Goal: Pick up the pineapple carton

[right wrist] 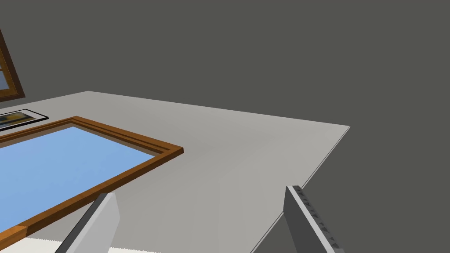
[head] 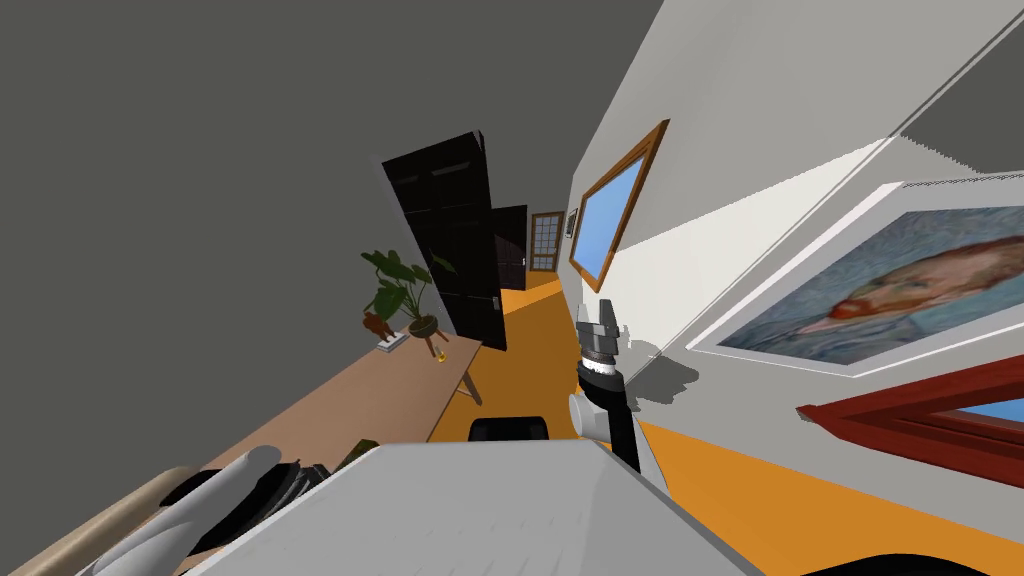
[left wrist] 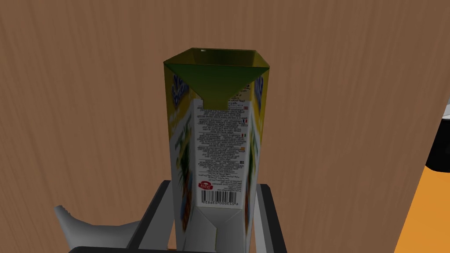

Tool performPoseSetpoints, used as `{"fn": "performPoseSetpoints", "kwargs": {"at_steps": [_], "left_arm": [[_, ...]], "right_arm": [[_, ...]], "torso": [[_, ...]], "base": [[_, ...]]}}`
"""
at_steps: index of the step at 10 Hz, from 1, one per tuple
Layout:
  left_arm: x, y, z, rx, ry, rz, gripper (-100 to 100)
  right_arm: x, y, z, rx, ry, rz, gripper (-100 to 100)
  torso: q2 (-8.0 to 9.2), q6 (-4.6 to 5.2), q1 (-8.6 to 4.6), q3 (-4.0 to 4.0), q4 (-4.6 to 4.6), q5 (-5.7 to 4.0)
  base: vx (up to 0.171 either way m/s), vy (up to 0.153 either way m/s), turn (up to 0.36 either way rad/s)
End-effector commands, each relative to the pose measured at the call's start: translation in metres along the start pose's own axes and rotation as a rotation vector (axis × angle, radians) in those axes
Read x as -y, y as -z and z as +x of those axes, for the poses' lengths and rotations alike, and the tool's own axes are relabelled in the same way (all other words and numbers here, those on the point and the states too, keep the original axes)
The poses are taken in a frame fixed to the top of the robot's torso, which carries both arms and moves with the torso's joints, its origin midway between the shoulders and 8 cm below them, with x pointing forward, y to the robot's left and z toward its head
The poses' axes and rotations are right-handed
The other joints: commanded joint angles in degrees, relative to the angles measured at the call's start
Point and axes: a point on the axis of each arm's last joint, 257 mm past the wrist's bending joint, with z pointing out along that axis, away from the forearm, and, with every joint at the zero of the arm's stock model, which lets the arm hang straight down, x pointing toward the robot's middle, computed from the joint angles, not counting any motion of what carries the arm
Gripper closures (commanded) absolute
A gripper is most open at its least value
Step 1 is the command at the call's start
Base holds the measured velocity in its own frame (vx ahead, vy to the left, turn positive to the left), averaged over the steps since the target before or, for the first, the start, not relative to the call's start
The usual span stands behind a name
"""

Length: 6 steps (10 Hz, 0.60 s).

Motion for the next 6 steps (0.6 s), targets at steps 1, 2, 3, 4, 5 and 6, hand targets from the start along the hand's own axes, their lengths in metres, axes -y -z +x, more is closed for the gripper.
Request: {"fn": "performPoseSetpoints", "kwargs": {"at_steps": [1,2,3,4,5,6], "left_arm": [[0.009,0.007,0.027,-0.005,-0.012,0.015,100],[0.010,0.007,0.022,0.018,0.001,0.020,100],[0.011,0.007,0.018,0.032,0.006,0.024,100],[0.019,0.016,0.049,0.019,-0.010,0.032,100],[0.025,0.019,0.060,0.023,-0.003,0.048,100],[0.029,0.020,0.057,0.044,0.004,0.059,100]], "right_arm": [[0.000,0.000,0.000,0.000,0.000,0.000,0],[0.000,0.000,0.000,0.000,0.000,0.000,0],[0.000,0.000,0.000,0.000,0.000,0.000,0],[0.000,0.000,0.000,0.000,0.000,0.000,0],[0.000,0.000,0.000,0.000,0.000,0.000,0],[0.000,0.000,0.000,0.000,0.000,0.000,0]], "torso": [[0.00,0.00,0.00,0.00,0.00,0.00],[0.15,-0.03,-0.04,0.09,0.02,-0.03],[0.05,-0.03,-0.05,0.04,0.00,-0.02],[-0.11,-0.06,-0.05,-0.06,-0.03,-0.03],[0.04,-0.09,-0.07,0.02,-0.01,-0.07],[0.17,-0.12,-0.07,0.09,0.01,-0.08]], "base": [[-0.128,-0.003,0.093],[-0.066,0.002,0.000],[-0.016,0.002,-0.016],[-0.102,0.006,0.149],[-0.134,0.009,0.099],[-0.070,0.000,-0.001]]}}
